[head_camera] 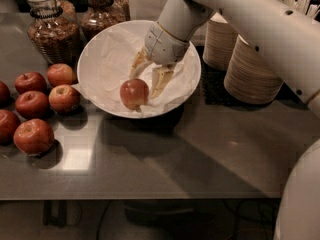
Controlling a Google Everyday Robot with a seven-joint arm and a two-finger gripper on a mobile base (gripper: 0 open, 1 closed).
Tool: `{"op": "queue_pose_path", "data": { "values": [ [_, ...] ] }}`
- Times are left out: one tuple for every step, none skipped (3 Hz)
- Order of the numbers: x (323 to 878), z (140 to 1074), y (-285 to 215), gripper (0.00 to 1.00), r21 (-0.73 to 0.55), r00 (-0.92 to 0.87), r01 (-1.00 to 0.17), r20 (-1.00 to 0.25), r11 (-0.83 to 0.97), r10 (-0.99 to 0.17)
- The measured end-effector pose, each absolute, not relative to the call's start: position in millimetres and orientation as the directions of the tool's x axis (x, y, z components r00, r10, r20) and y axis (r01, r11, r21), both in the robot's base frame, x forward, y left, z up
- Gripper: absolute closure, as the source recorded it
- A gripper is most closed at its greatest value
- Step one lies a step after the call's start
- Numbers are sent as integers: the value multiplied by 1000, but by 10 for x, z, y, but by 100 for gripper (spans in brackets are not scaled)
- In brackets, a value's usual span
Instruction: Pick apple from white bowl
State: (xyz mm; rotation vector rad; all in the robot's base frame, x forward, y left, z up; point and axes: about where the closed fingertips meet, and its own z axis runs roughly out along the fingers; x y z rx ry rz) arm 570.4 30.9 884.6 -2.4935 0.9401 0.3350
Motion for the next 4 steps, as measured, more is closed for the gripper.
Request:
{"op": "queue_pose_path", "data": {
  "values": [
    [5664,9297,-16,100,-394,735,-676,-310,-623,-602],
    [5667,9614,-277,100,-442,718,-685,-277,-579,-638],
    [5738,9678,-417,100,-468,683,-713,-297,-522,-667],
    [5738,9678,-417,100,-468,683,-713,-297,-522,-667]
  ]
}}
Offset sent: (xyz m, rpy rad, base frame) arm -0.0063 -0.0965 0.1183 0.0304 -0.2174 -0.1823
